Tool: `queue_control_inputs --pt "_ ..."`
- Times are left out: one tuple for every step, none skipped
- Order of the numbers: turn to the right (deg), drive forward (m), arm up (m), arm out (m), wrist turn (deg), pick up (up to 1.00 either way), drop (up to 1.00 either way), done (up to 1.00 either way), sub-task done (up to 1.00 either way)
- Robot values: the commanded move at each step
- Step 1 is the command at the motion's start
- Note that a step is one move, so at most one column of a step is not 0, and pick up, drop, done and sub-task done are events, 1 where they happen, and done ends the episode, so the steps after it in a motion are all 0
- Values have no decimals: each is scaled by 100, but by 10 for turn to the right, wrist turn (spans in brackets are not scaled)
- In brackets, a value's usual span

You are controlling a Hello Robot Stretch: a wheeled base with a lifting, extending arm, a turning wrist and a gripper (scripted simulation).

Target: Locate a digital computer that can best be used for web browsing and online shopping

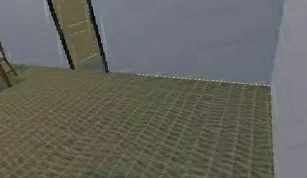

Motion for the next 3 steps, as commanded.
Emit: queue_control_inputs --pt "450 0 0 0 0 0 0 0 0" --pt "450 0 0 0 0 0 0 0 0" --pt "390 0 0 0 0 0 0 0 0"
